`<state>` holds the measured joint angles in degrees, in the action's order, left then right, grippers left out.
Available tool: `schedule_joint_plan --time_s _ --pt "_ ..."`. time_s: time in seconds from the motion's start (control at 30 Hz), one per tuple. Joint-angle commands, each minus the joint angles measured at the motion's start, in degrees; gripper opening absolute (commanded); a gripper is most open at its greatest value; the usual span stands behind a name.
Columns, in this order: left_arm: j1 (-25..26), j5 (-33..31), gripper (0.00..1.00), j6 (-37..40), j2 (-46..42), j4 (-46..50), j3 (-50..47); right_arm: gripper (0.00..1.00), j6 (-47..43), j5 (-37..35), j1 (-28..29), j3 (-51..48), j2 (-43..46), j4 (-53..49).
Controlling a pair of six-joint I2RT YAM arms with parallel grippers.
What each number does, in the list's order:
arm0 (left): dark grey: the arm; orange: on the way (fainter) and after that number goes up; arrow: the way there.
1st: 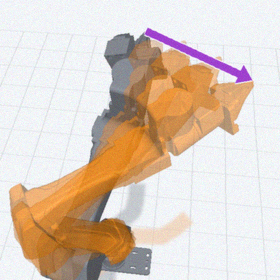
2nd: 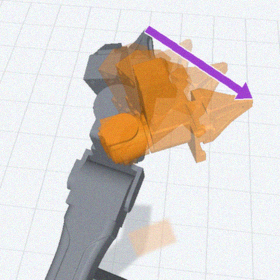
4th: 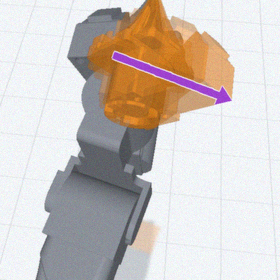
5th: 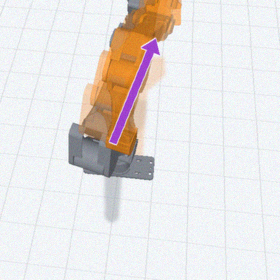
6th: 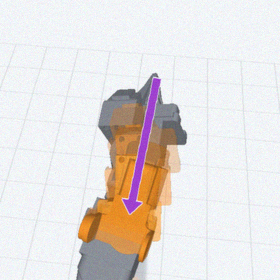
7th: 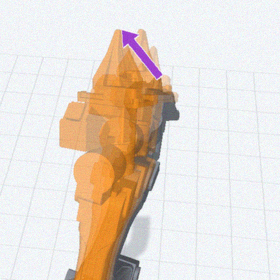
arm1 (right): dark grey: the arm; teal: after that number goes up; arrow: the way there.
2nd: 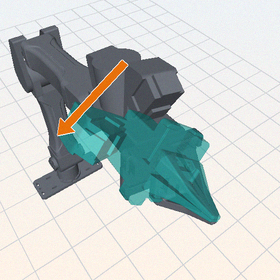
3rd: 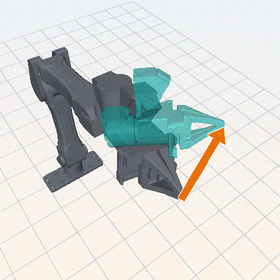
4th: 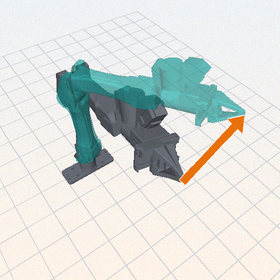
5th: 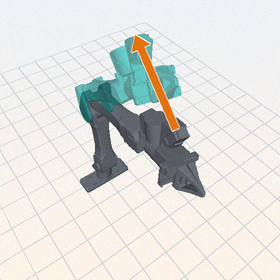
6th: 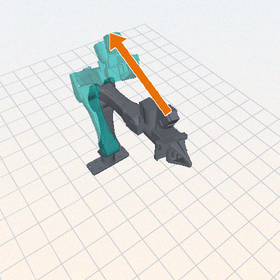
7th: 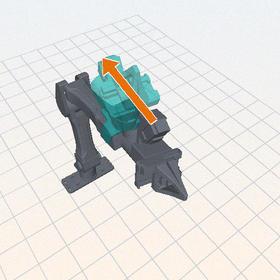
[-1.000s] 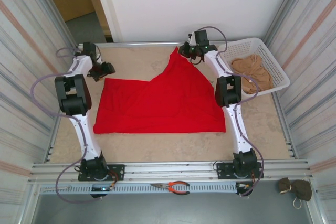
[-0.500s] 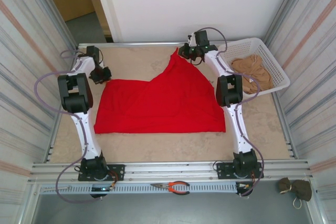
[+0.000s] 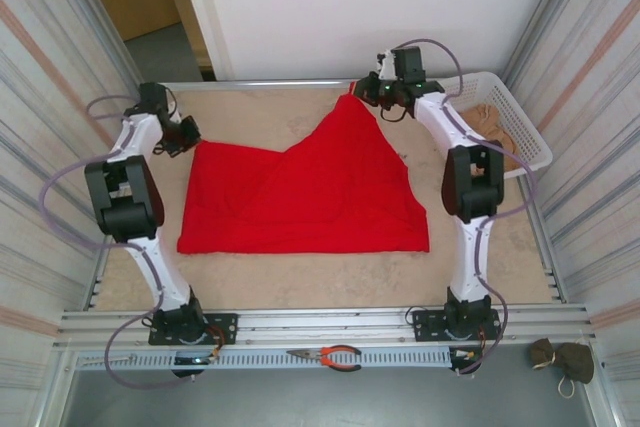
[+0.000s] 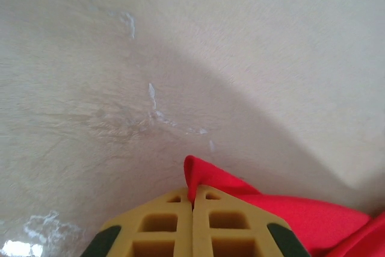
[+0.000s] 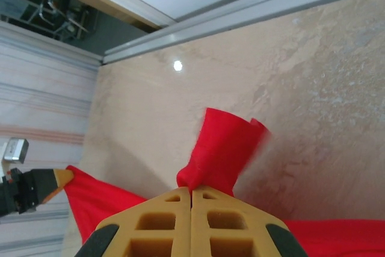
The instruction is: Fold the inside-out t-shirt
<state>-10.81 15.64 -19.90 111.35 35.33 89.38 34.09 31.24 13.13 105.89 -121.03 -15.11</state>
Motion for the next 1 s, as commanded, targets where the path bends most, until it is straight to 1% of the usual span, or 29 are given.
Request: schedule_joint_plan --time_s 0.0,0.13,0.33,0.47,0.7,0.83,0.97 --pt "-0.94 3.33 0.00 -3.59 -2.90 -3.63 -4.04 0.00 0.97 -0.97 -0.21 -9.00 7.82 5.04" --pt "-1.93 5.62 0.00 -5.35 -4.04 -5.56 -8.07 0.00 1.51 -2.20 -0.13 -18.92 15.60 7.30" --pt "-4.08 8.79 0.00 -7.97 -6.13 -8.36 -12.47 0.00 0.67 -4.42 0.06 -28.53 24.77 6.97" --pt "-5.19 10.66 0.00 -9.66 -7.58 -9.60 -14.01 0.00 0.89 -5.72 0.27 -33.43 30.55 6.77" --pt "-7.51 12.85 0.00 -14.10 -9.08 -13.91 -17.83 0.00 0.19 -11.11 1.30 -42.16 42.48 4.59" --pt "-8.06 14.69 0.00 -14.68 -8.00 -14.52 -17.91 0.00 0.45 -12.29 1.47 -45.83 46.77 3.89" --pt "-8.56 15.85 0.00 -15.75 -9.21 -15.41 -19.08 0.00 0.54 -13.02 1.73 -47.66 49.71 2.61"
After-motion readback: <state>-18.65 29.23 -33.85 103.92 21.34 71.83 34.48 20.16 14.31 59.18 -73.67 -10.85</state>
